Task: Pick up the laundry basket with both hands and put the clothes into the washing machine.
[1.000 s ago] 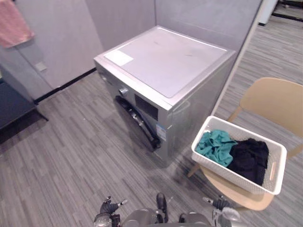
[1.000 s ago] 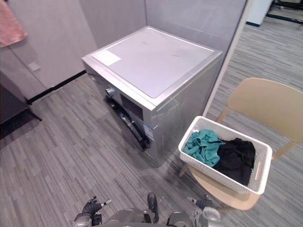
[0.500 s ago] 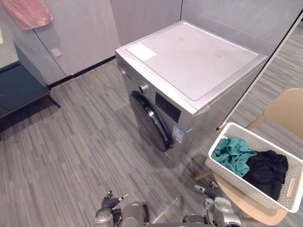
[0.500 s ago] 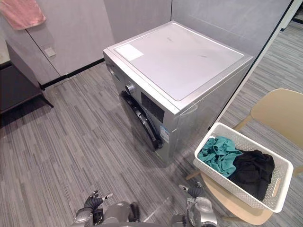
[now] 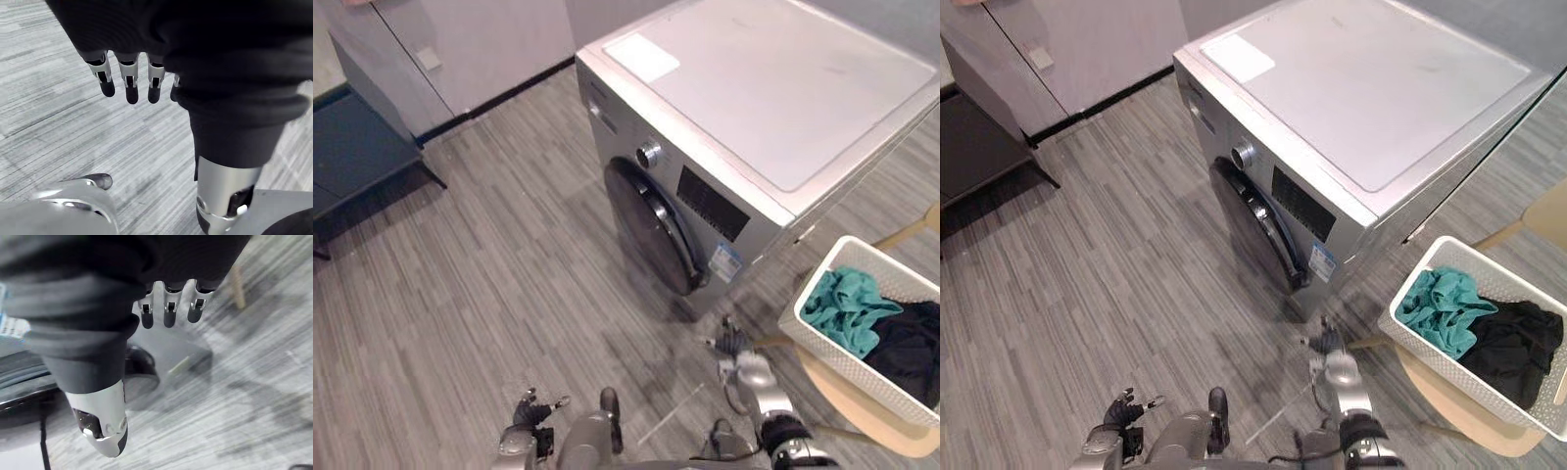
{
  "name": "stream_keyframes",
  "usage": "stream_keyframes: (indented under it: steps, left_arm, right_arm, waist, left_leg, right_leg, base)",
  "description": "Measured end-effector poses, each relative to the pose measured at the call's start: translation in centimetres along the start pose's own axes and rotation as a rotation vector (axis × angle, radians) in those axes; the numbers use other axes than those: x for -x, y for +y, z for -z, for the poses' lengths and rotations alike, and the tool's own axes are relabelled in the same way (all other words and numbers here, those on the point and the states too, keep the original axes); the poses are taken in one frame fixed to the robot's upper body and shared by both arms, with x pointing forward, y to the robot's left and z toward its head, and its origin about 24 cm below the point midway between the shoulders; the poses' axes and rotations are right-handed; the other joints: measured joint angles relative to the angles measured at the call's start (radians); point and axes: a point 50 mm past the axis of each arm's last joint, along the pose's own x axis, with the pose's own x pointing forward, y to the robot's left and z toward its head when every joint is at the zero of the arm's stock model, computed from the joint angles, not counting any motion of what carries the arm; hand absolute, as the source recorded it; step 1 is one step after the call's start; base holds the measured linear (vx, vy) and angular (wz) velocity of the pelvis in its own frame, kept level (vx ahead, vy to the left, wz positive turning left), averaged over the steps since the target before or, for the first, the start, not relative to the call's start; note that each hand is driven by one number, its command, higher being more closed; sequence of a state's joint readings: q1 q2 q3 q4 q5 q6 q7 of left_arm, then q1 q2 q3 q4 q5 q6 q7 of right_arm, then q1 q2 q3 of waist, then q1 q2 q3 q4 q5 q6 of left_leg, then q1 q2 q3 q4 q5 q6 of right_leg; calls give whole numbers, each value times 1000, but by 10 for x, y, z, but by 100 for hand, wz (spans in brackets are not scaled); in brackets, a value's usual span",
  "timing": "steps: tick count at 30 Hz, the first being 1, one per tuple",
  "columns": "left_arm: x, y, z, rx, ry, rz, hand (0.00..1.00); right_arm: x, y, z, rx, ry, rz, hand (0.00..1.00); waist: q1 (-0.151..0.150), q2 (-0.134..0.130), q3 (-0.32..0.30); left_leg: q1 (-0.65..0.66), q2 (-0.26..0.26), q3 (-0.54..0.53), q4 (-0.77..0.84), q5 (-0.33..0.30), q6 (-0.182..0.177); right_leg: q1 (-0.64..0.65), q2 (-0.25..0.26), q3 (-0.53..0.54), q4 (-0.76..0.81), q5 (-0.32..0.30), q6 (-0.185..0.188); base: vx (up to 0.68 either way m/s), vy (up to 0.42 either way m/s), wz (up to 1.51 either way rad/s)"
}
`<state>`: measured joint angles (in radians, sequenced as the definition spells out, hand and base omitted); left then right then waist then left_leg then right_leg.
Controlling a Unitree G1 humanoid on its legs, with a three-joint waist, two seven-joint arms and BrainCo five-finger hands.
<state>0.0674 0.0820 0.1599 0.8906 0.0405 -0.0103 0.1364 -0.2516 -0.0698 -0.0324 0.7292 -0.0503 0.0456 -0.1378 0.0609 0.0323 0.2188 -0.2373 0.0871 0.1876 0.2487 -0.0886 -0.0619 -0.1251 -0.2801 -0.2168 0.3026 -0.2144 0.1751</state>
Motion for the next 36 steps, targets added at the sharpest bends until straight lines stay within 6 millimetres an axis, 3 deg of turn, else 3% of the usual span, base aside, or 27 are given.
stream_keyframes:
  steps: [4,8,10,17,20,22,27,31,33,35,36]
  left_arm:
    - [1,-7,-8,28,-39,-4,0]
    - [1,-9,-20,23,-96,-12,0]
    - [1,-11,-26,32,-117,-3,0]
    - [1,-12,-42,31,-181,14,0]
    - [0,-13,-46,46,-193,16,0]
    - [0,-13,-47,50,-196,17,0]
    - [-1,-15,-56,48,-218,23,0]
    - [-2,-20,-67,29,-244,28,0]
    - [-3,-24,-80,14,-280,39,0]
    - [-3,-31,-96,-1,-327,59,0]
    - [-2,-37,-107,-8,-361,73,0]
  right_arm:
    - [-12,-5,-60,1,-174,75,0]
    - [-18,-11,-106,-10,-292,128,0]
    - [-20,-17,-119,-12,-323,139,0]
    - [-21,-39,-206,-81,-484,166,0]
    - [-17,-42,-228,-119,-532,182,0]
    - [-16,-40,-228,-133,-534,183,0]
    - [-14,-27,-238,-163,-549,164,0]
    - [-11,8,-236,-104,-551,110,0]
    - [-6,34,-234,-107,-545,43,0]
    - [3,57,-240,-85,-583,-24,0]
    - [16,76,-257,-77,-647,-92,0]
  waist:
    - [28,22,59]
    - [50,28,107]
    - [65,29,119]
    - [92,49,185]
    - [108,49,188]
    - [116,49,188]
    - [122,48,196]
    - [123,48,199]
    - [131,49,200]
    - [162,55,202]
    - [193,59,205]
  left_leg:
    - [-33,14,-27,14,3,-2]
    - [-82,17,-47,41,5,-5]
    - [-101,17,-49,48,7,-5]
    - [-169,8,-102,28,64,-12]
    - [-183,3,-114,-5,92,-12]
    - [-193,1,-124,-10,98,-13]
    - [-218,0,-164,-11,114,-15]
    - [-222,8,-210,-21,123,-29]
    - [-235,21,-253,-20,125,-46]
    - [-251,27,-295,-23,131,-58]
    - [-265,30,-321,-26,135,-65]
  right_leg:
    - [-25,5,-16,32,1,-2]
    - [-64,5,-24,60,1,-2]
    - [-80,4,-24,67,1,-2]
    - [-128,5,-62,85,8,-14]
    - [-150,6,-65,87,11,-18]
    - [-158,8,-67,86,12,-20]
    - [-158,24,-89,78,16,-29]
    - [-147,44,-117,79,6,-44]
    - [-139,61,-150,90,-8,-58]
    - [-142,67,-189,117,-35,-69]
    - [-146,69,-221,137,-60,-76]
  base:
    - [-32,-37,15]
    - [-38,-11,10]
    - [-34,2,7]
    - [-53,-13,19]
    - [-57,-19,15]
    - [-57,-10,9]
    - [-54,-4,13]
    - [-55,-45,15]
    - [-78,-100,35]
    - [-78,-130,46]
    - [-63,-203,72]
